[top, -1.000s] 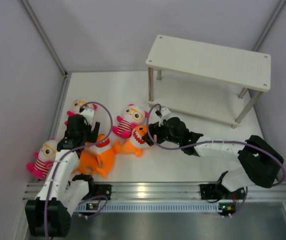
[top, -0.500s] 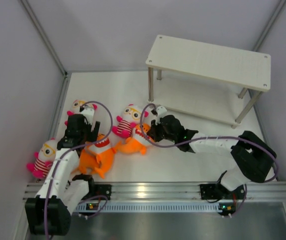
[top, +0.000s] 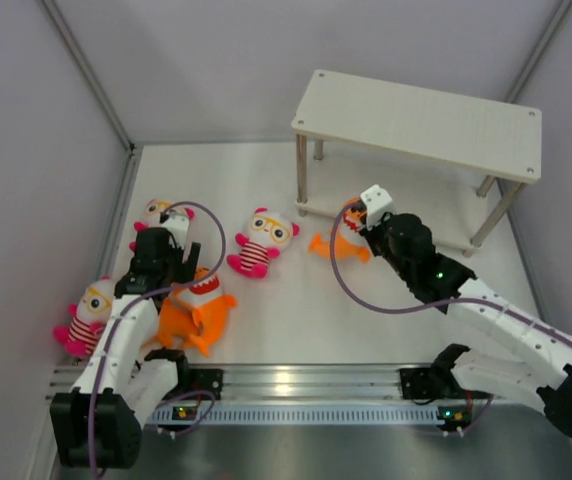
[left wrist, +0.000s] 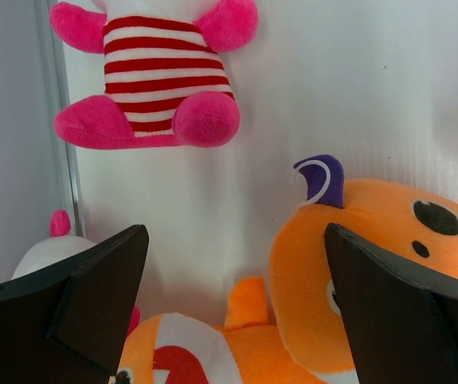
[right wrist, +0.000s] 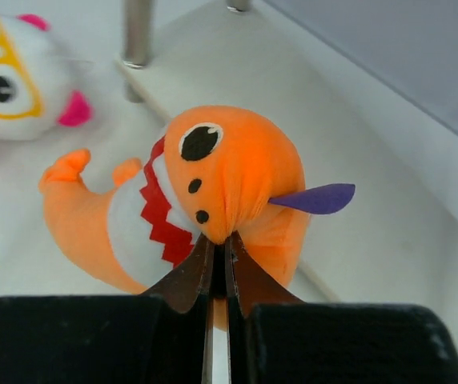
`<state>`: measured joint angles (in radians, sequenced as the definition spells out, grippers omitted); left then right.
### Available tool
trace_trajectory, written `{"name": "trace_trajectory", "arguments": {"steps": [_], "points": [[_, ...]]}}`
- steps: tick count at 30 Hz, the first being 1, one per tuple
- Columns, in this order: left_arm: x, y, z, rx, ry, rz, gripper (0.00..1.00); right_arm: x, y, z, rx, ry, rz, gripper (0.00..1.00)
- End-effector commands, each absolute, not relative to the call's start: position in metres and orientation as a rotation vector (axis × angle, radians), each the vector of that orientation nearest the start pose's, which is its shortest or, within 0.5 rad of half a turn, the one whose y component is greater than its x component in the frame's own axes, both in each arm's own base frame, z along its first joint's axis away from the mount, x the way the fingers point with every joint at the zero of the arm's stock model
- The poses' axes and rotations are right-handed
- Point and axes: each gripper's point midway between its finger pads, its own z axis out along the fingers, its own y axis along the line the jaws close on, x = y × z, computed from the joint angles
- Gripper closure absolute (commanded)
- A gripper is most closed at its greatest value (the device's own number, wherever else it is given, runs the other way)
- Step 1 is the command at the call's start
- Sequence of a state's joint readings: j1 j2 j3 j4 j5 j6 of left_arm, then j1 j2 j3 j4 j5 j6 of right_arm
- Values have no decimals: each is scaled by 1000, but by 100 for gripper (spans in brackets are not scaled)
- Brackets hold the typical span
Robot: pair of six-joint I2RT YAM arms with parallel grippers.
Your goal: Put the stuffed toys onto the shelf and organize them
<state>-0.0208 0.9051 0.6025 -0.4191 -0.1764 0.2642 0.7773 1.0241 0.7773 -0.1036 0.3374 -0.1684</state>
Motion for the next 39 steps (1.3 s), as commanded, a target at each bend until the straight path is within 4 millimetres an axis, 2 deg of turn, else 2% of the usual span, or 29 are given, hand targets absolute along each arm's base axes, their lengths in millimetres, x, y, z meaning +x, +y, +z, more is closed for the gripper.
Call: {"name": "trace_trajectory", "arguments": {"steps": [1,2,3,5,6,8,10,11,15,18,21,25,28,29,34,37,39], "points": [[272,35,124,243,2274,326,2,313,133,239,-613,1731,-137,100],[272,35,124,241,2275,325,2,317,125,245,-601,1716,-133,100],[272,35,123,242,2278,325,2,327,105,248,-578,1713,-145,100],[271,34,121,248,2284,316,2,339,84,264,-553,1671,-207,100],[271,33,122,250,2282,309,2,348,70,264,-524,1682,-219,100],[272,32,122,252,2282,308,2,359,55,272,-505,1693,-214,100],[271,32,122,255,2283,310,2,372,32,259,-531,1751,-229,100],[272,33,122,254,2282,311,2,375,32,259,-555,1766,-198,100],[271,32,121,259,2283,310,2,387,5,248,-508,1825,-204,100],[271,31,120,259,2285,305,2,387,-2,236,-537,1870,-243,99],[271,31,119,266,2291,301,2,382,2,230,-504,1912,-190,94],[271,30,118,268,2294,301,2,372,-15,211,-392,1928,-215,92],[271,30,117,271,2296,298,2,372,-21,214,-298,1872,-236,90],[271,29,117,272,2296,296,2,373,-30,219,-243,1851,-283,89],[271,30,117,271,2296,302,2,378,-35,202,-154,1890,-277,84],[271,31,118,266,2295,304,2,378,-45,187,-63,1928,-302,78],[271,30,118,266,2294,303,2,380,-46,181,-35,1932,-298,69]]}}
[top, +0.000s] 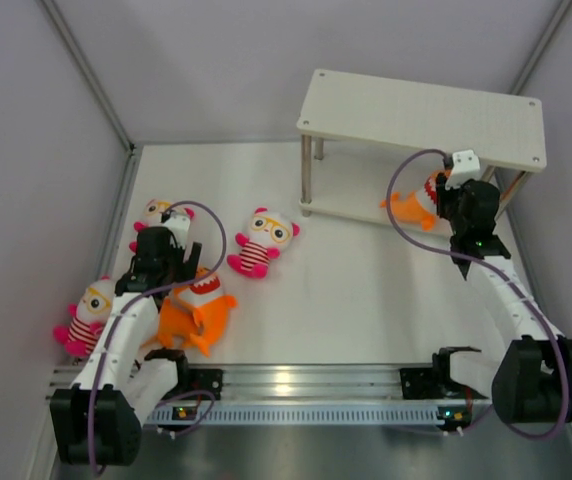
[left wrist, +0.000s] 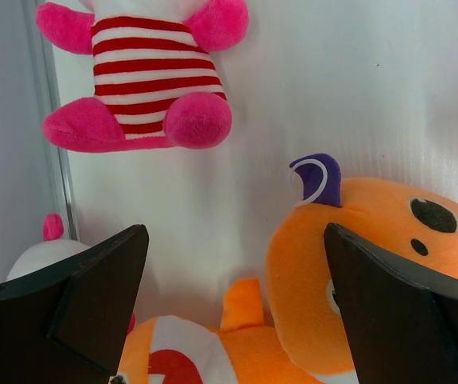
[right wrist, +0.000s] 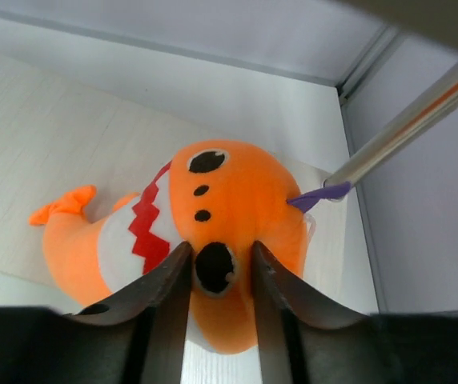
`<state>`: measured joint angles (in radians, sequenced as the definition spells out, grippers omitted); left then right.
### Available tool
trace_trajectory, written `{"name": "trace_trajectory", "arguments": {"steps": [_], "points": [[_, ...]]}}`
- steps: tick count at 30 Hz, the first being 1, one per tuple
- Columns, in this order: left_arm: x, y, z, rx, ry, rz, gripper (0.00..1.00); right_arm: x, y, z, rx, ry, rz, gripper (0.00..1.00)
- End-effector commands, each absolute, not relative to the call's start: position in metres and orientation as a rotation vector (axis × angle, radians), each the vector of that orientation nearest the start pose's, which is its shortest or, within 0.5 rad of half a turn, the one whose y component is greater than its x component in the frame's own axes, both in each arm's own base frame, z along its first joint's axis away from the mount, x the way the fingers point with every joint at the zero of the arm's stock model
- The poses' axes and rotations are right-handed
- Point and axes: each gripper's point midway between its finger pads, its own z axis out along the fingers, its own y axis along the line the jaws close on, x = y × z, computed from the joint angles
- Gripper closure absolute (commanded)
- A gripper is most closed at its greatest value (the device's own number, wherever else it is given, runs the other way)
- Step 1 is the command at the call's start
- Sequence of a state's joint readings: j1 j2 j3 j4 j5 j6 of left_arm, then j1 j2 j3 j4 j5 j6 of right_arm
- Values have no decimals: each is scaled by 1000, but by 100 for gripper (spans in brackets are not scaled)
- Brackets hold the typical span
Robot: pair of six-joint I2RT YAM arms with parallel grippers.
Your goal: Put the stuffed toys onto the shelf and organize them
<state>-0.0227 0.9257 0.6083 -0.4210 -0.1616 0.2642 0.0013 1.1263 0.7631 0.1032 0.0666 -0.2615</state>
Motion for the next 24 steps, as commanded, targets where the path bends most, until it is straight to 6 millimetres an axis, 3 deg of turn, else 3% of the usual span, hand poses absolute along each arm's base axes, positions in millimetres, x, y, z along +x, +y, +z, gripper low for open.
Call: {"name": "trace_trajectory", "arguments": {"steps": [1,4,9,10,12,18,21,22,24], "points": [[271,30,117,270,2296,300,2,380,-46,179,-29,1934,-296,63],[271,31,118,268,2295,305,2,378,-48,175,-12,1946,-303,57],[270,30,116,272,2298,298,2,379,-46,185,-24,1920,-296,50],[270,30,116,272,2301,298,2,378,-46,186,-23,1923,-293,43],[270,30,117,271,2298,300,2,377,-44,186,-11,1933,-281,40],[270,29,117,274,2296,293,2,371,-41,191,-7,1908,-261,40],[270,28,116,282,2298,285,2,366,-35,211,-18,1855,-256,21],[270,28,116,281,2297,287,2,366,-19,216,-64,1842,-233,5],[270,27,116,284,2295,287,2,360,-15,227,-97,1813,-272,1]]}}
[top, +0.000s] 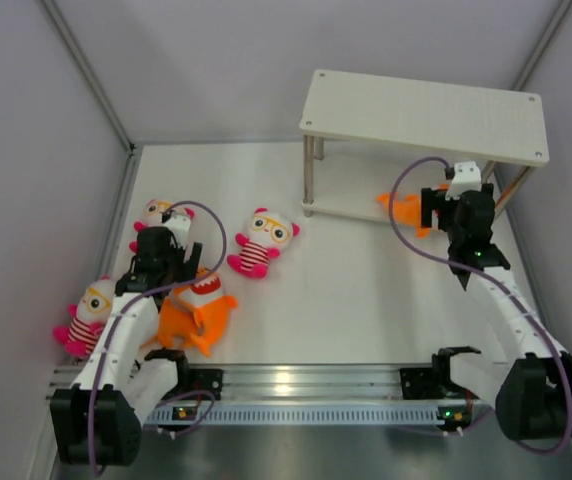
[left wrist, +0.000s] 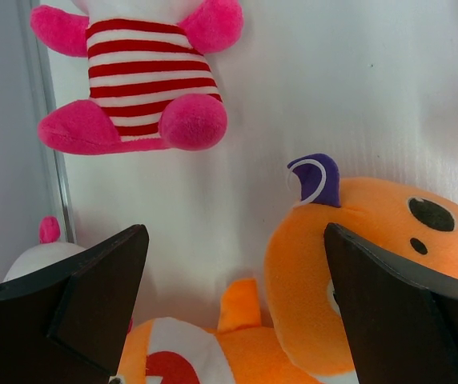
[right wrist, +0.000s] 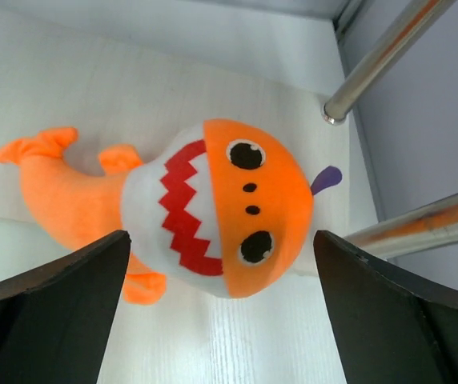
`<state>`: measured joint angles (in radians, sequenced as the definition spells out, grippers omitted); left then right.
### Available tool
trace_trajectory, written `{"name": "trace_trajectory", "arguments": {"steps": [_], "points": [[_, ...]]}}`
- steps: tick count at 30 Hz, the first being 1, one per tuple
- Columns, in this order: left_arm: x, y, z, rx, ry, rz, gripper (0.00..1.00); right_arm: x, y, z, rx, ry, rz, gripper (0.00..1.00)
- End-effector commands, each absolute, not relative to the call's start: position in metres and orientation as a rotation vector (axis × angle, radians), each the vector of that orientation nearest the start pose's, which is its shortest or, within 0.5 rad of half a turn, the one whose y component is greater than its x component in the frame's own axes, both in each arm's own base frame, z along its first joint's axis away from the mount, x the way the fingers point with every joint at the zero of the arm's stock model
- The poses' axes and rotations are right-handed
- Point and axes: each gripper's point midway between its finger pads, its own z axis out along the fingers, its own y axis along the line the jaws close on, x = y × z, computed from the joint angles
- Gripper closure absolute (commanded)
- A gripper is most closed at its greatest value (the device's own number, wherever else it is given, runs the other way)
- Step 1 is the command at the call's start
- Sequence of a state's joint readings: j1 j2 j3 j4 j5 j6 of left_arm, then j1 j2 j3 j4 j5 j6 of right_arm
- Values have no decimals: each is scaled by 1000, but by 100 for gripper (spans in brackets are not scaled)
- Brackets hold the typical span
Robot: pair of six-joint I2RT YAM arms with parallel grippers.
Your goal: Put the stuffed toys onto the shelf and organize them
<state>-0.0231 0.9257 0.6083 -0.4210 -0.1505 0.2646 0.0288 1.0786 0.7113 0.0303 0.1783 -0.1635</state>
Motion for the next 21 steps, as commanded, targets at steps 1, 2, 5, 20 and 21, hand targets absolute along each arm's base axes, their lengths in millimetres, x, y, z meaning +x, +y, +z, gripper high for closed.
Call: {"name": "trace_trajectory", "arguments": {"steps": [1,2,5,20,21], "points": [[270,27,116,284,2296,287,2,357,-9,230,-114,1806,-295,1],[270,28,117,281,2295,288,2,355,-7,236,-142,1788,-320,1],[270,27,116,284,2295,287,2,353,5,244,-187,1781,-335,0],[270,26,117,291,2292,283,2,298,6,175,530,1628,53,100],[269,26,117,290,2292,280,2,300,3,169,564,1633,56,100]]}}
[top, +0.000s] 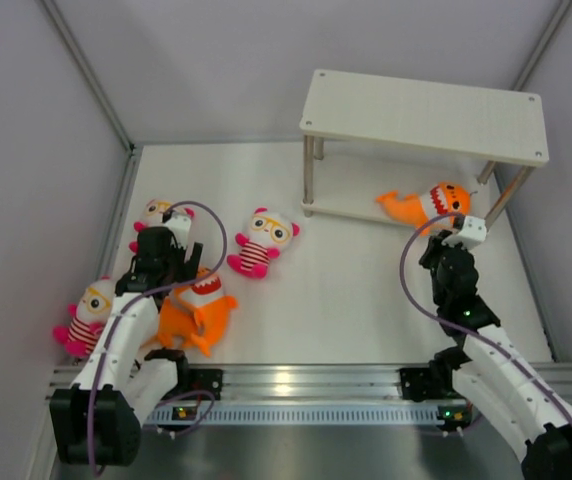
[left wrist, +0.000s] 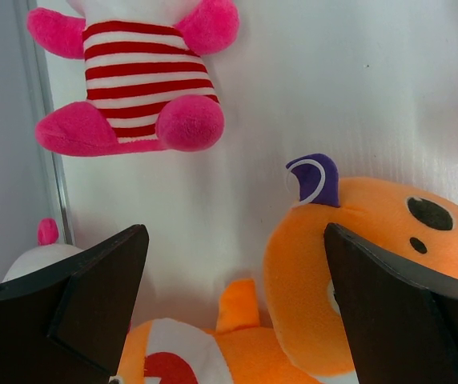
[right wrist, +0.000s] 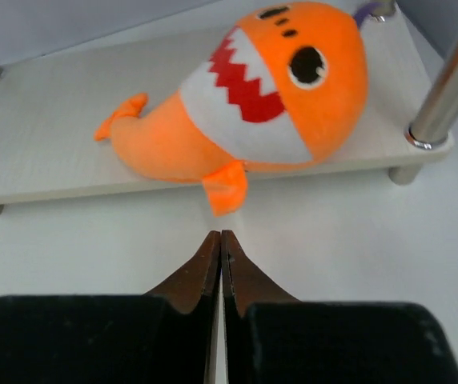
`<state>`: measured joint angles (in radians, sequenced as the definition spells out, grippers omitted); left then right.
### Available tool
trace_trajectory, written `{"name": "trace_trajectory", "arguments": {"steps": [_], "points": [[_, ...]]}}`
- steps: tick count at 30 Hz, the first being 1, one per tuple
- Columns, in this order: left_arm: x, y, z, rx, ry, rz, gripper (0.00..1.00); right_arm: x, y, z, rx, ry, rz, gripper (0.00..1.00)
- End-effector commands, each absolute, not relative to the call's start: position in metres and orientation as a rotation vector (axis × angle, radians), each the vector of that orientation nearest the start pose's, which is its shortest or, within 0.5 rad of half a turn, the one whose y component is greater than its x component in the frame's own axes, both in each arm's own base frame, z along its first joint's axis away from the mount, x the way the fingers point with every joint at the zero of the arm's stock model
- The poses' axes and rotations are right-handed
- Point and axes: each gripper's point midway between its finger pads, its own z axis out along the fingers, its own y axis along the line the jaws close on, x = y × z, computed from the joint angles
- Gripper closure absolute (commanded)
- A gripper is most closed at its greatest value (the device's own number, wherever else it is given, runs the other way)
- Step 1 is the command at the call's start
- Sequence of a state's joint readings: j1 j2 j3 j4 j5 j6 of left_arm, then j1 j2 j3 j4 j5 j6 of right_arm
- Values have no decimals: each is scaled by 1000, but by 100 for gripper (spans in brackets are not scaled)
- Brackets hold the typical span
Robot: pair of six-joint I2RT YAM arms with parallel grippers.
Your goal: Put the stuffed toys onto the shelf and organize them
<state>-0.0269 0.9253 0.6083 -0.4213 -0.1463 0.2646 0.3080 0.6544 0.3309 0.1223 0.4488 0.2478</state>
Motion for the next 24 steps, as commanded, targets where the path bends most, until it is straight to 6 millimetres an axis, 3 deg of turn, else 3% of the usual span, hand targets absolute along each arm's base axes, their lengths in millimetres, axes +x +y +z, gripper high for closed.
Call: {"name": "trace_trajectory", "arguments": {"steps": [1,9,10,13,19,24], "points": [[270,26,118,291,2291,283,2,306,-5,161,618,1633,68,100],[269,27,117,291,2294,284,2,342,-45,171,725,1588,9,100],[269,27,117,290,2296,286,2,349,-46,162,723,1614,-1,100],[269,27,116,289,2299,289,2,363,-43,172,687,1566,27,100],[269,28,115,289,2304,293,2,386,-54,167,714,1568,-35,100],[268,28,115,291,2305,293,2,406,-60,181,700,1535,-56,100]]}}
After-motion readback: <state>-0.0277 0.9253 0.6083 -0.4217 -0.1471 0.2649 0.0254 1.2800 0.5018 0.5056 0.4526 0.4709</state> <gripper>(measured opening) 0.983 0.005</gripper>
